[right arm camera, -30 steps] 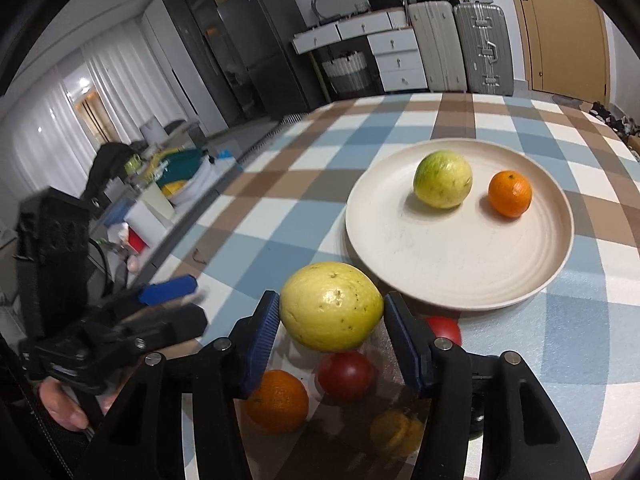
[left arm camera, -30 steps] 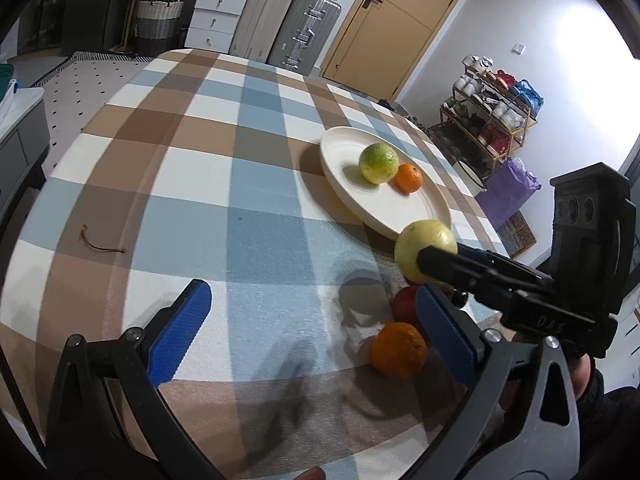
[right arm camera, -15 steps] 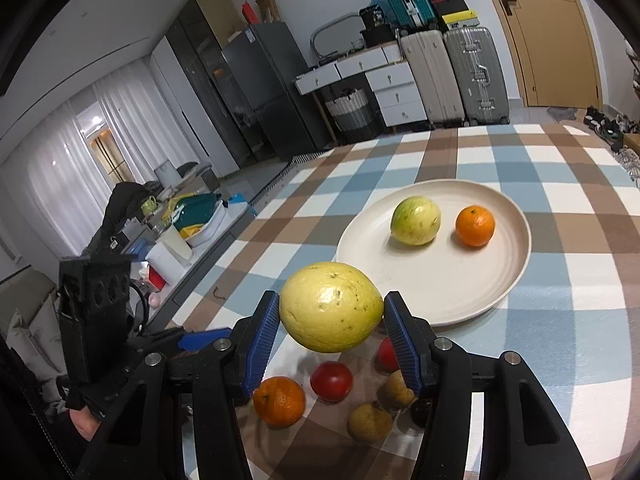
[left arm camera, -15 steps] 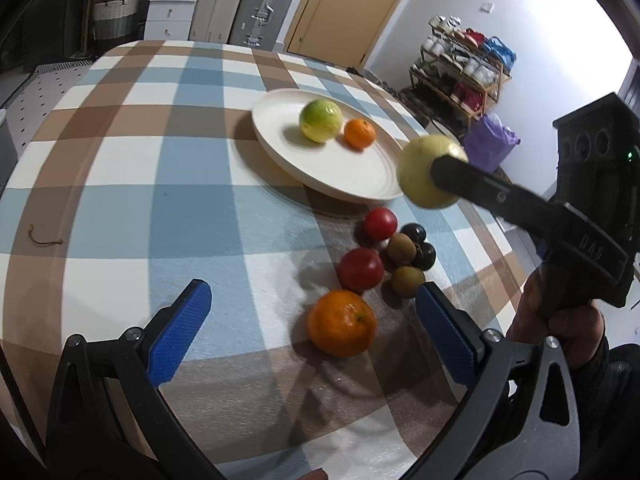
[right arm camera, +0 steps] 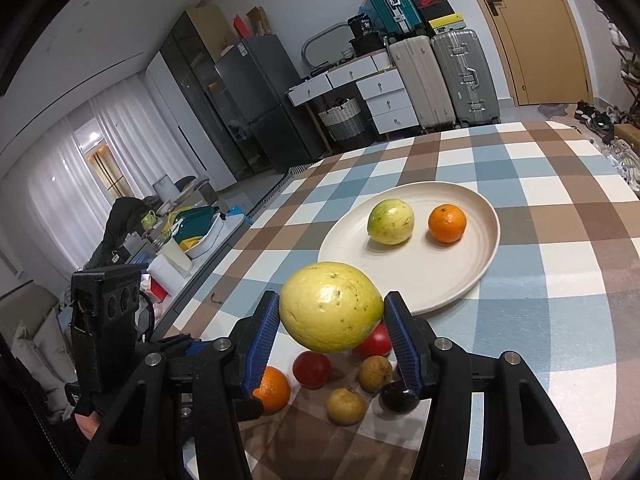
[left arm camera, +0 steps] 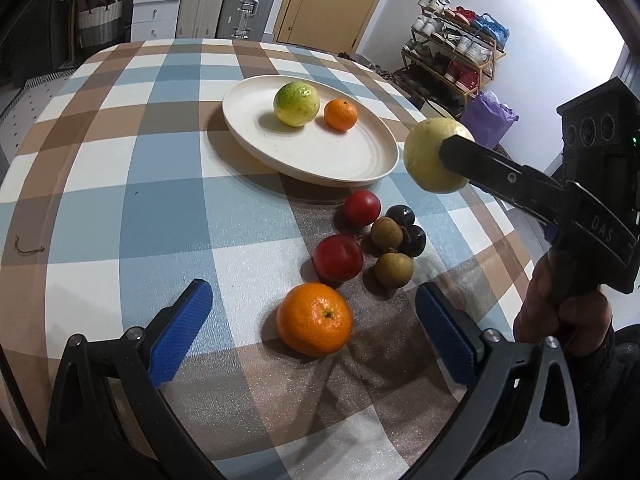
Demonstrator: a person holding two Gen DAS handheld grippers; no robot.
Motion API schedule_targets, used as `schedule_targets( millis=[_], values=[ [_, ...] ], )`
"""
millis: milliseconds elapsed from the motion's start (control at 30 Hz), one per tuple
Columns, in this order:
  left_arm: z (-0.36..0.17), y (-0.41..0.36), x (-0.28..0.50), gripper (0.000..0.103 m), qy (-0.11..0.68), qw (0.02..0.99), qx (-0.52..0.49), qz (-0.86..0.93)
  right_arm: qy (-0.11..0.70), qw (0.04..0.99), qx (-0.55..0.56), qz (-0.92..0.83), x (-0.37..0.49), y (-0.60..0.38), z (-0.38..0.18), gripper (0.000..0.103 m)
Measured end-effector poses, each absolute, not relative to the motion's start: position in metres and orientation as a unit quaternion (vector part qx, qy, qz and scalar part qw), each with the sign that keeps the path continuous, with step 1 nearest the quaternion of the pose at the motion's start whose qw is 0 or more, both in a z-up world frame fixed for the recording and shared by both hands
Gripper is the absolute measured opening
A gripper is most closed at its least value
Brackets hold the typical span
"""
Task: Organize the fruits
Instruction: 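Grasp the second mandarin with the left tool while the right tool holds the pomelo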
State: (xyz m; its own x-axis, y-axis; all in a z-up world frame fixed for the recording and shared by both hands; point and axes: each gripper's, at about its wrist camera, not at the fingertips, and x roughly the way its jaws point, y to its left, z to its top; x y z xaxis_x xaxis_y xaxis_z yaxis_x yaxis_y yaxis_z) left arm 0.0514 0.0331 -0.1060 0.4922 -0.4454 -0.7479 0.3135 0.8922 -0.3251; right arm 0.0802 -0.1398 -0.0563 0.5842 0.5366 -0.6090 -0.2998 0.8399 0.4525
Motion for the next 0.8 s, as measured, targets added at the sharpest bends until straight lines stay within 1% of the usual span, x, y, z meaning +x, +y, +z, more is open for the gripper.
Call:
schedule_targets(
  millis=[100,167,200,300,367,433,467,633,800],
  values=[
    [-0.106,0.031,0.051,0.095,0.456,0.86,-0.065,-0.22,0.386,0.877,0.155,0.238,0.079,-0.143,-0.056,0.054],
    [-0.107,0.031,0.051,0.085,0.46,0.86,-0.062,-0.213,0.386,0.877,0.159,0.238,0.078,-0.146,-0.057,0.054],
    [-0.109,0.03,0.051,0.083,0.463,0.859,-0.06,-0.212,0.385,0.877,0.16,0.237,0.078,-0.147,-0.057,0.054],
    [-0.115,0.03,0.052,0.071,0.476,0.853,-0.055,-0.208,0.383,0.878,0.159,0.239,0.076,-0.148,-0.057,0.054],
    [-0.12,0.03,0.053,0.051,0.487,0.845,-0.06,-0.213,0.381,0.879,0.155,0.243,0.074,-0.148,-0.057,0.054],
    [-0.122,0.029,0.051,0.046,0.486,0.845,-0.057,-0.217,0.377,0.88,0.153,0.246,0.071,-0.148,-0.056,0.054],
    [-0.122,0.028,0.05,0.039,0.486,0.843,-0.057,-0.222,0.376,0.88,0.153,0.247,0.07,-0.148,-0.056,0.054],
    [-0.118,0.028,0.048,0.037,0.48,0.844,-0.07,-0.23,0.374,0.88,0.158,0.246,0.067,-0.153,-0.057,0.054],
    [-0.099,0.03,0.052,0.037,0.461,0.856,-0.066,-0.223,0.372,0.88,0.165,0.244,0.067,-0.159,-0.057,0.054]
  ],
)
